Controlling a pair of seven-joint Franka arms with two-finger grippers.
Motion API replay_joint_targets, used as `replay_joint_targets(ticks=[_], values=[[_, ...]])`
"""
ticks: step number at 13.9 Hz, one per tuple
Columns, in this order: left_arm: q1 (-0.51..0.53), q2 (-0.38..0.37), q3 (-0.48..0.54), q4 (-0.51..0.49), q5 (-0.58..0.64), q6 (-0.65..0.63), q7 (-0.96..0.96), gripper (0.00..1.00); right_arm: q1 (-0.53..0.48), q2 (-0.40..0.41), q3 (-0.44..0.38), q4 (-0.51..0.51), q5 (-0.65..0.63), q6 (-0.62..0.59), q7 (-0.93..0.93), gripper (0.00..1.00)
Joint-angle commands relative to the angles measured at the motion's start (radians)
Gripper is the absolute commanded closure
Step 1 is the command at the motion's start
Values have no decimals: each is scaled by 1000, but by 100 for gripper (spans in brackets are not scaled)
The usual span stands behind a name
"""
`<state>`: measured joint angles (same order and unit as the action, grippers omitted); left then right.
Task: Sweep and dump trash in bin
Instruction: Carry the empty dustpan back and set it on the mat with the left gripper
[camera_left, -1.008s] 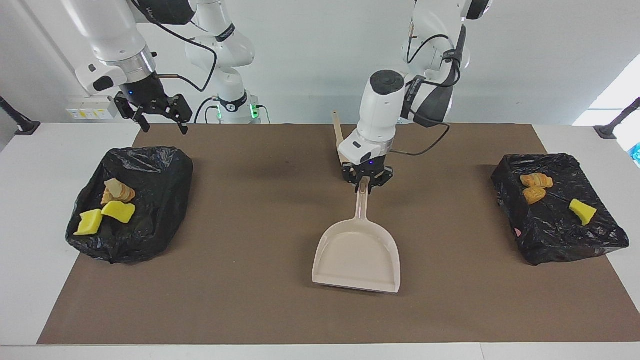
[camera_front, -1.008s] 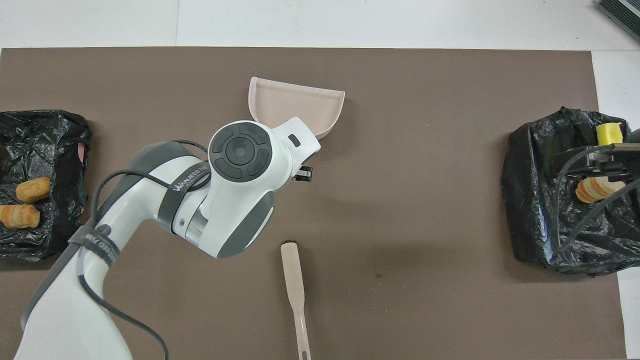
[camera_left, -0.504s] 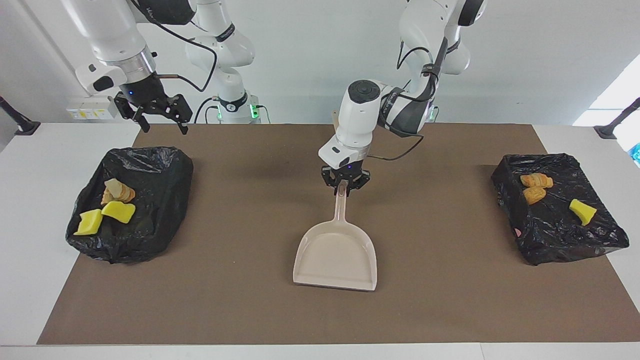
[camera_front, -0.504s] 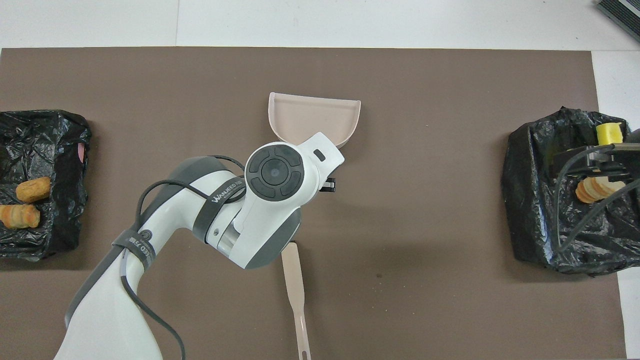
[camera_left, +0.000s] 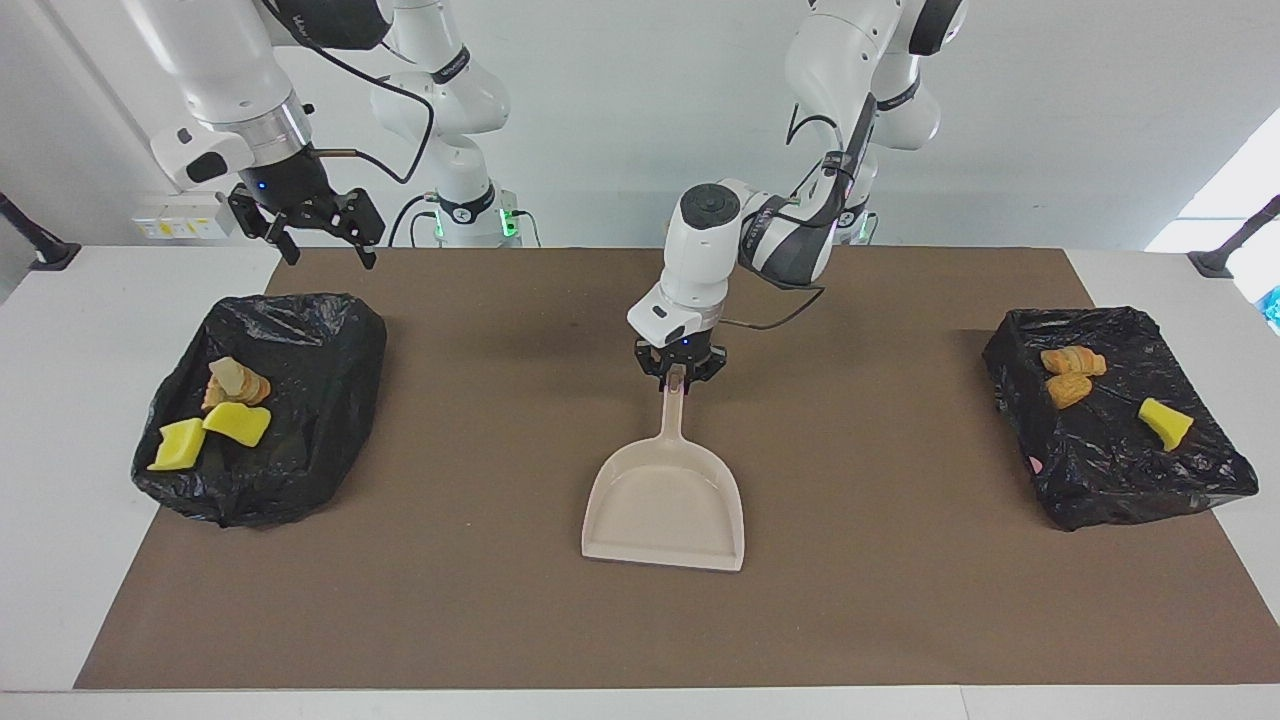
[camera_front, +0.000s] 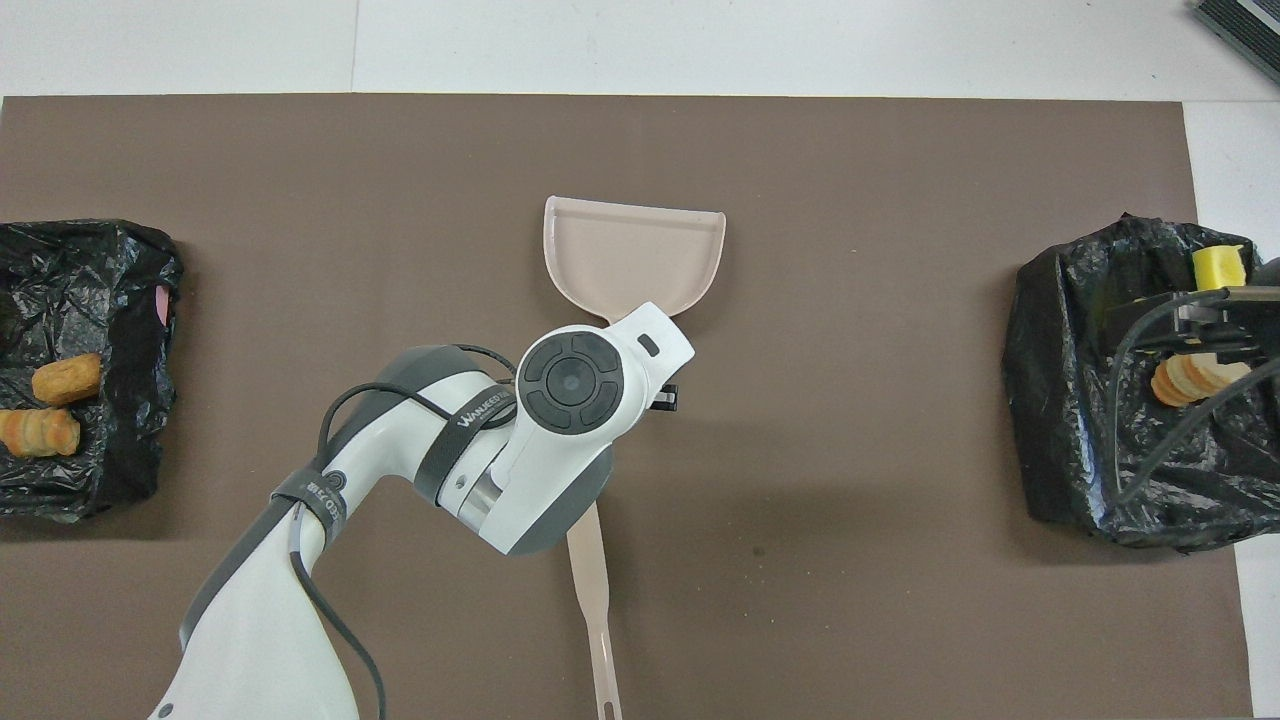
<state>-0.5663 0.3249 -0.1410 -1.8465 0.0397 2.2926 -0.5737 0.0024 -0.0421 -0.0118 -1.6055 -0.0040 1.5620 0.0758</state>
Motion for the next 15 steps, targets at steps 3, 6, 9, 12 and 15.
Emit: replay_joint_targets(ticks=[3,6,9,12,15], values=[[57,-87,28,50,-15,-161,-5,0,-4,4,0,10,18,-10,12,0],[184,-203,28,58,-15,-271,9,0,-4,4,0,10,18,-10,12,0],[324,-303,28,58,-15,-384,69,0,-2,4,0,10,18,-10,12,0],[431,-348,29,58,-15,-482,260,0,-4,4,0,10,18,-10,12,0],[512,-374,31,55,-17,-535,415,0,-4,4,0,10,18,-10,12,0]])
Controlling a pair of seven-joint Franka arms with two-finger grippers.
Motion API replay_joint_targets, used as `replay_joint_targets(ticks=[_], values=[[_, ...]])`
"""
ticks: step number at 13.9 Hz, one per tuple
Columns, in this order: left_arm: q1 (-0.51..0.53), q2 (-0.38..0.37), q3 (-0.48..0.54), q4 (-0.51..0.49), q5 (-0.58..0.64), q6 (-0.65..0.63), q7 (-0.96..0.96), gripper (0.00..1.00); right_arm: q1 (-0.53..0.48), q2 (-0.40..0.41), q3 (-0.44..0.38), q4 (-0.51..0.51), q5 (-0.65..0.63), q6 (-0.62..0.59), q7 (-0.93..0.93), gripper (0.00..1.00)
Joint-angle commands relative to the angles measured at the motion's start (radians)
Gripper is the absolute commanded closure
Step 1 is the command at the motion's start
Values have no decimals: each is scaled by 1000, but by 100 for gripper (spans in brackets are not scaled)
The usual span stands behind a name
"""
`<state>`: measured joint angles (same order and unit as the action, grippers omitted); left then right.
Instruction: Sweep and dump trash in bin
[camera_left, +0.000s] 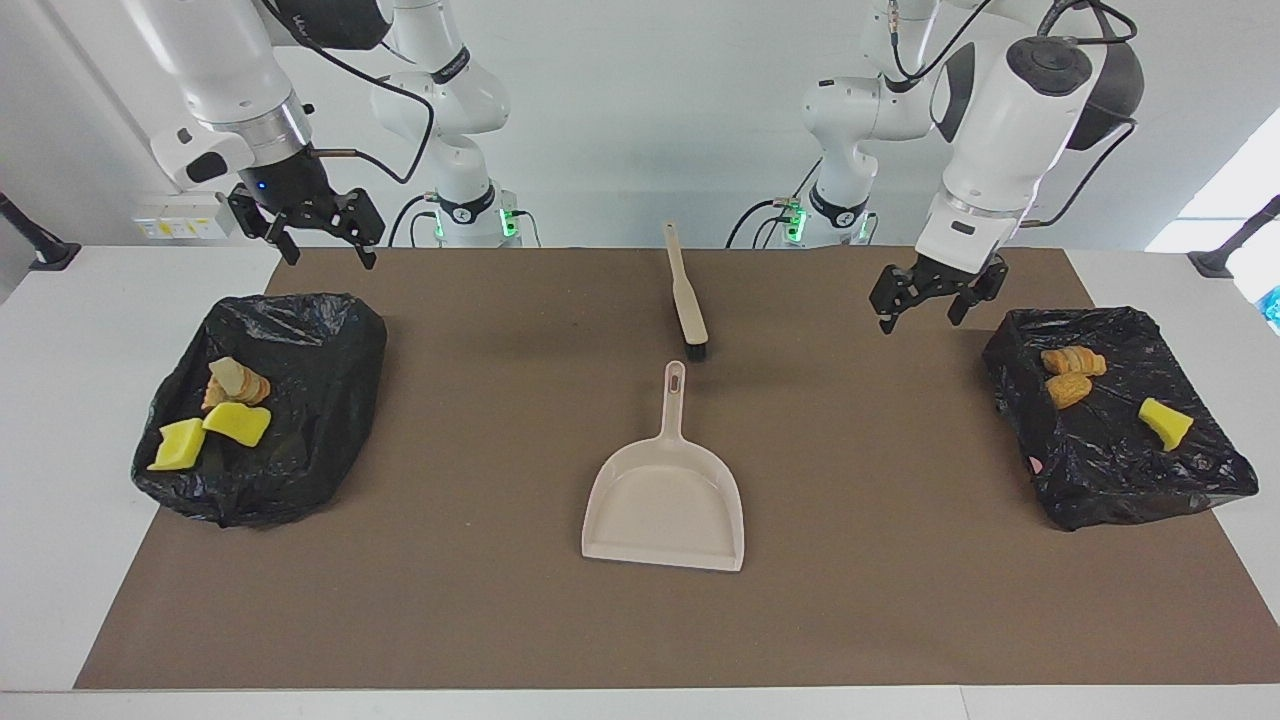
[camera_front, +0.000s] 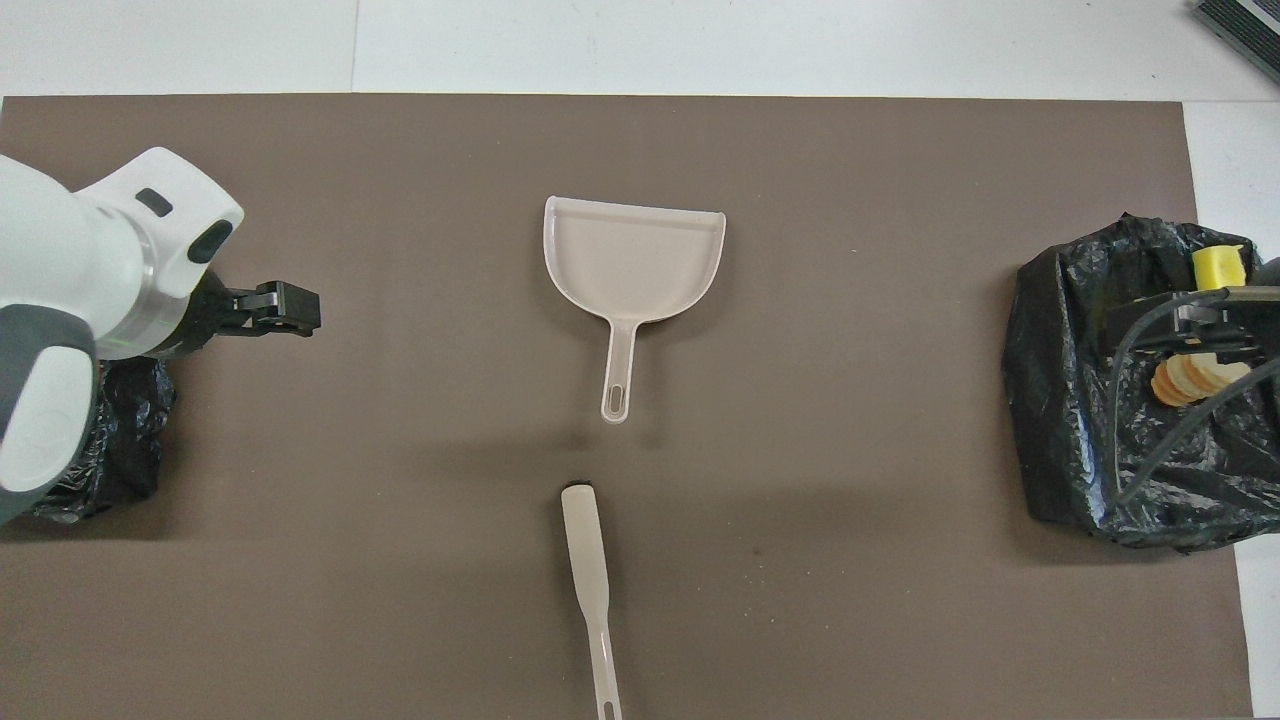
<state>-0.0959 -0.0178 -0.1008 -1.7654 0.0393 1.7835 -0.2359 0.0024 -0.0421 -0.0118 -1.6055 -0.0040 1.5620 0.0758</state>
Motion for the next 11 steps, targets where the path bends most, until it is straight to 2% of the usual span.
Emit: replay_joint_targets(ticks=[1,4,6,11], values=[[71,-37,-10,-26,-18,-39,116,0,-4,4,0,10,18,-10,12,0],[146,-70,-8,-22,-24,-73,213,0,-4,4,0,10,18,-10,12,0],[157,-85,1,-3,-27,-102,221,0,-4,4,0,10,18,-10,12,0],[145,-82,-3,219,-30,-314,213,0,-4,4,0,10,18,-10,12,0]])
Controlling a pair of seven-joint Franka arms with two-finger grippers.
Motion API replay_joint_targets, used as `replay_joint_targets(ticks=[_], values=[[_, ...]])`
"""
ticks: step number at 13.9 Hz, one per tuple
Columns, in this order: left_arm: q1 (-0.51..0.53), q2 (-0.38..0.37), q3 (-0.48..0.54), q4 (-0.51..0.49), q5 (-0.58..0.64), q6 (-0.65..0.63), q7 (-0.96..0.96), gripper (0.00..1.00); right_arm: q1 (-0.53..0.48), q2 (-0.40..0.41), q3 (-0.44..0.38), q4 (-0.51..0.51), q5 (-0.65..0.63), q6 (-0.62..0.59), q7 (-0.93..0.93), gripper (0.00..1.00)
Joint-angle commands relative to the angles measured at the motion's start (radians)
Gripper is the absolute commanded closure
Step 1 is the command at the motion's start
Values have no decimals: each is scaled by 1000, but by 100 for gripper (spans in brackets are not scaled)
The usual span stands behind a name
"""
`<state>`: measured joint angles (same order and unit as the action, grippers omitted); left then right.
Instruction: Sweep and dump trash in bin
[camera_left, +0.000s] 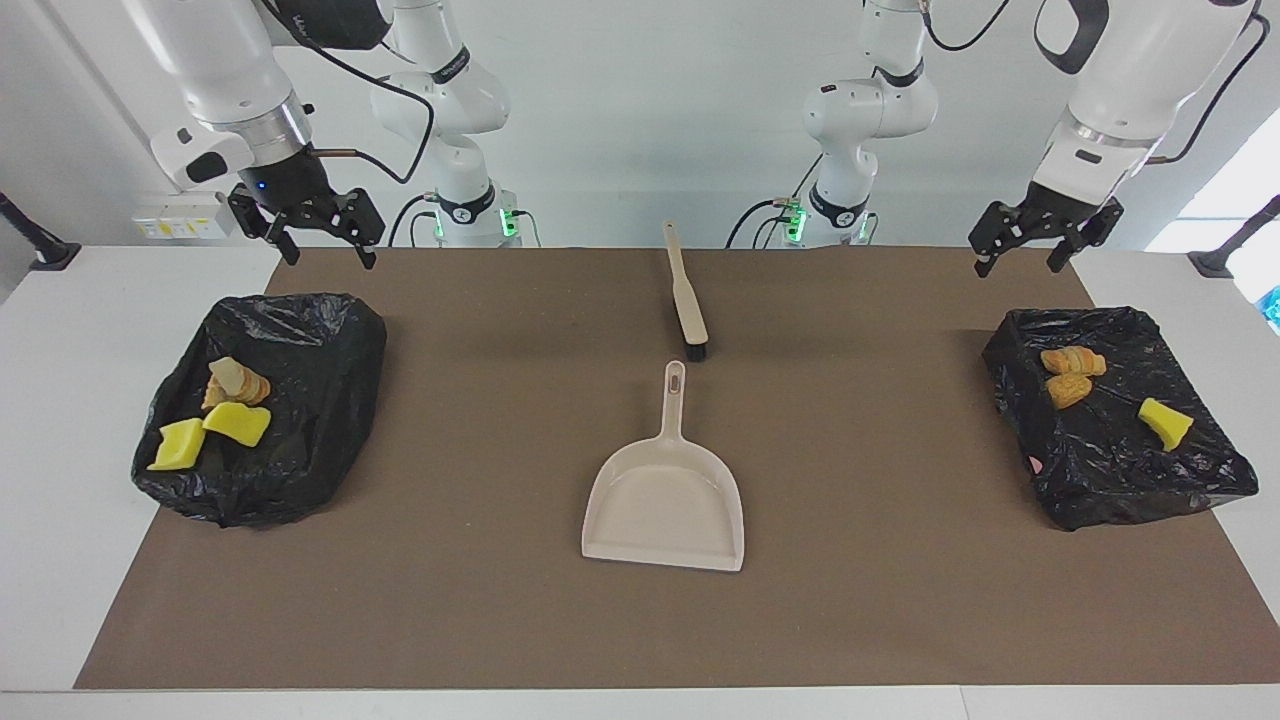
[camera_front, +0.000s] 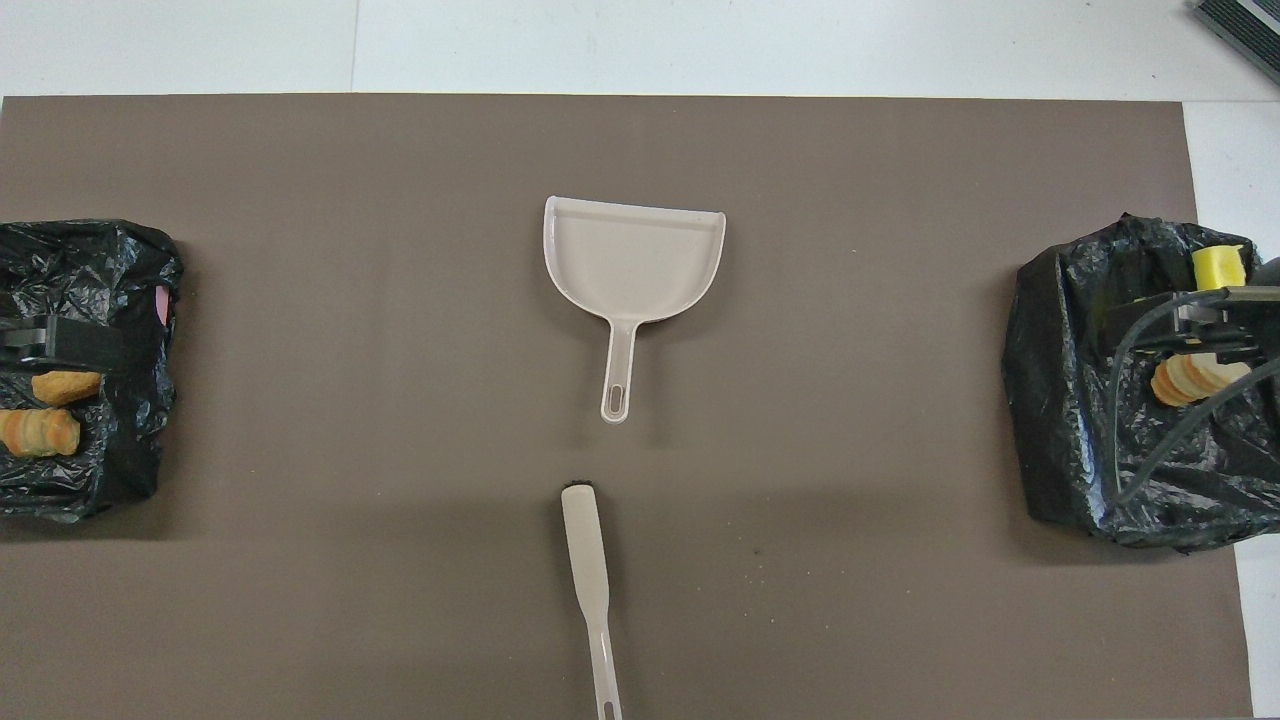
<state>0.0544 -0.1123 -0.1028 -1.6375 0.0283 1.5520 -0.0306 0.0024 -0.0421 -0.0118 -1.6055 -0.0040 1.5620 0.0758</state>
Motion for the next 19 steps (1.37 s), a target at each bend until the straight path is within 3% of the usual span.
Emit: replay_joint_targets(ticks=[1,4,9,19], values=[[-7,13,-1,99,-48,-85,2,0,-4,4,0,10,18,-10,12,0],[-5,-23,-5,47,-97,-82,12,0,-4,4,0,10,18,-10,12,0],[-5,-6,-8,96,-25,-112,8,0,-4,4,0,10,18,-10,12,0],[-5,-53,-12,18,-41,-87,0,0,-4,4,0,10,18,-10,12,0]])
